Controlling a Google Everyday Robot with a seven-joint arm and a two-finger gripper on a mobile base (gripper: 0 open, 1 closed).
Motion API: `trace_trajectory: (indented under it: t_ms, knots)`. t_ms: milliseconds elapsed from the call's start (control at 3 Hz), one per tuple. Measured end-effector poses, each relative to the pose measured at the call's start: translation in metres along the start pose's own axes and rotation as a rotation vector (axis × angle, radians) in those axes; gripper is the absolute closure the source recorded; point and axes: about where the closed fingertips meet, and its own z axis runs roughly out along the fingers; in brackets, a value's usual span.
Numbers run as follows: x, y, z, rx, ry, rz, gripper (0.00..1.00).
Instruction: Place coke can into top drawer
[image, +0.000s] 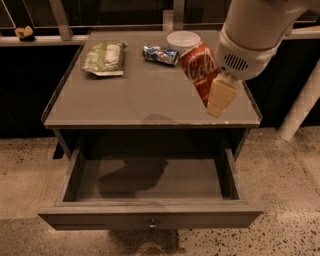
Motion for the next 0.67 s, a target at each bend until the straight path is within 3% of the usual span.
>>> trace_trajectory:
  t_ms: [333,667]
  knots:
    - [-0.0055,0.0379,0.0268,-0.104,0.02,-0.038,1.0]
    - [-0.0055,0.038,0.0268,-0.104,0.02,-0.038,1.0]
